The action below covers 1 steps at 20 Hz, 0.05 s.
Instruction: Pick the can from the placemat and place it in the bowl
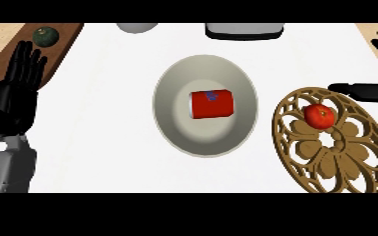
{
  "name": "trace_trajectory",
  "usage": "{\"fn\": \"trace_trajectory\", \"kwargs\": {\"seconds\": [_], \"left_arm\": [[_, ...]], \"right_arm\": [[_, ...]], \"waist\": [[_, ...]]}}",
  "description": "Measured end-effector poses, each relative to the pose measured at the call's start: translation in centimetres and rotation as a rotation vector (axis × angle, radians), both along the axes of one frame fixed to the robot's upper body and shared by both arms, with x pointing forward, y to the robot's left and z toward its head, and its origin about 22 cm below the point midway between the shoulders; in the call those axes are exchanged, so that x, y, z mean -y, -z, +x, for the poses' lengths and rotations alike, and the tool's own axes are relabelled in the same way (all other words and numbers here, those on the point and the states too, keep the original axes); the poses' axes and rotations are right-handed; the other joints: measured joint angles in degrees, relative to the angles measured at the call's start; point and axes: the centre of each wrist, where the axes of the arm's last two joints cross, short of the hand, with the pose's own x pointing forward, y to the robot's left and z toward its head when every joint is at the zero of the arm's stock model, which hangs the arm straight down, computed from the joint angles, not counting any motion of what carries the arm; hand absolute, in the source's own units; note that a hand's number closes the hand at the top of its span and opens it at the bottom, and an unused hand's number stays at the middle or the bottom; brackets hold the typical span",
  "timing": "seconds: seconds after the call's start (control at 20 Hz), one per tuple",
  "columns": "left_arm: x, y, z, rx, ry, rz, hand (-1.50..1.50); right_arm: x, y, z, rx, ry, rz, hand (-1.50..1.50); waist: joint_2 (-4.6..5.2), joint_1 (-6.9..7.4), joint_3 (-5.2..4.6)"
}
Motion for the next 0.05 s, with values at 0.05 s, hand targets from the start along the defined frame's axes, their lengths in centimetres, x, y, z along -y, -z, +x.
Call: {"fn": "trace_trajectory", "kwargs": {"seconds": [0.05], "left_arm": [[-0.22, -0.34, 0.06, 0.002, 0.002, 0.001, 0.0]], "right_arm": [[1.18, 0.23, -0.3, -0.003, -0.001, 0.005, -1.5]], "waist": [[0.0, 0.05, -0.01]]}}
